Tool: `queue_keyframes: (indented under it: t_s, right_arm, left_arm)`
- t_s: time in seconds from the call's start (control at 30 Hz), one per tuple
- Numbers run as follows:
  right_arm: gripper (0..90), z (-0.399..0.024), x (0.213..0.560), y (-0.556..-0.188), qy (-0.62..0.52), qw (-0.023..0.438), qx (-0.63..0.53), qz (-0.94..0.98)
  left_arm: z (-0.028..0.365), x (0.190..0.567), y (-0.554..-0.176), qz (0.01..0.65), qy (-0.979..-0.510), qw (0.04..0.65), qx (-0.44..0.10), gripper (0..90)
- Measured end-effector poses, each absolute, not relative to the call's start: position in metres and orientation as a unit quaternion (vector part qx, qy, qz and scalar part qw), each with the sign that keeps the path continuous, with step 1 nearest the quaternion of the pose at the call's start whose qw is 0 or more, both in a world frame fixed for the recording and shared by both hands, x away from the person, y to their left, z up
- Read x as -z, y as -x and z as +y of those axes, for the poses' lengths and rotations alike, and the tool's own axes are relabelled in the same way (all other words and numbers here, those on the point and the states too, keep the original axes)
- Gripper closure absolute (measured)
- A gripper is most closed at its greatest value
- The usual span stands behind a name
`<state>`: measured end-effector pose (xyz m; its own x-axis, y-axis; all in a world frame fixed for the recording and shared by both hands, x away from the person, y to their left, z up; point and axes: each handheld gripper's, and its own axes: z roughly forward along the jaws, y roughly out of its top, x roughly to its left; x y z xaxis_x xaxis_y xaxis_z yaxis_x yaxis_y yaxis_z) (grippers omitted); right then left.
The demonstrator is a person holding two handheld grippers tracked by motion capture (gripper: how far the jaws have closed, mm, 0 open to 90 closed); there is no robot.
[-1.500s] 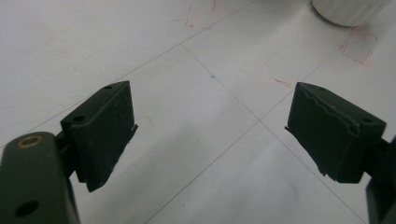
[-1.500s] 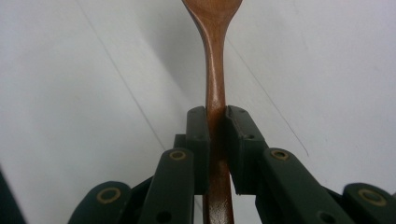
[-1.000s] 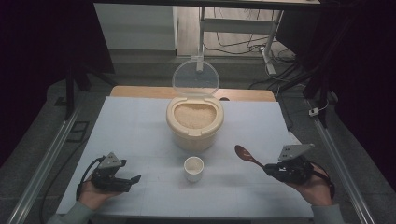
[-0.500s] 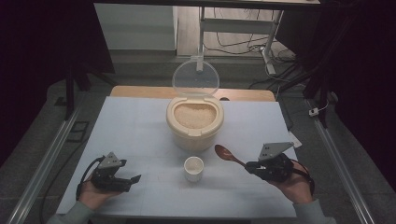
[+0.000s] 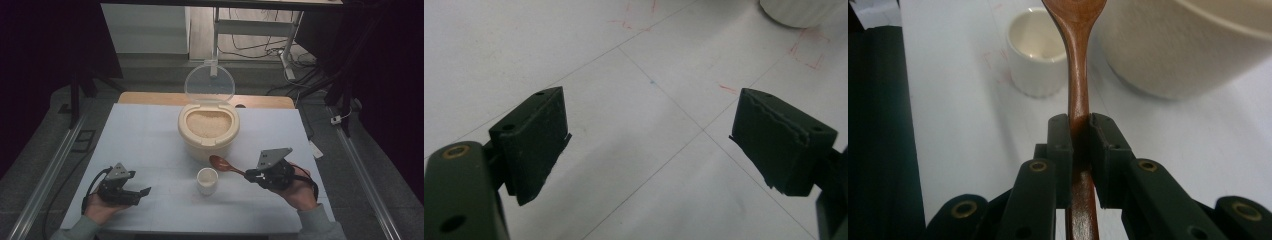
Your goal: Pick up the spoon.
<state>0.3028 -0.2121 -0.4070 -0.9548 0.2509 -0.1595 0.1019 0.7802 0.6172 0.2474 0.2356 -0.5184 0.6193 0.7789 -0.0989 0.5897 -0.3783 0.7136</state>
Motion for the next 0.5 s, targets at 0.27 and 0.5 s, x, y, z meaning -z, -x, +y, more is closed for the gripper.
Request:
queue_keyframes:
  t_s: [0.27,0.5]
  right_arm:
    - [79.7,-0.184,0.406,-0.308,-0.056,0.115,-0.311,0.942]
    - [79.7,-0.165,0.410,-0.308,-0.035,0.115,-0.305,0.945]
  left_arm:
    - [0.236,0.518,-0.248,0.417,-0.820,0.370,-0.128,14.9]
    - [0.237,0.518,-0.247,0.416,-0.821,0.370,-0.128,14.9]
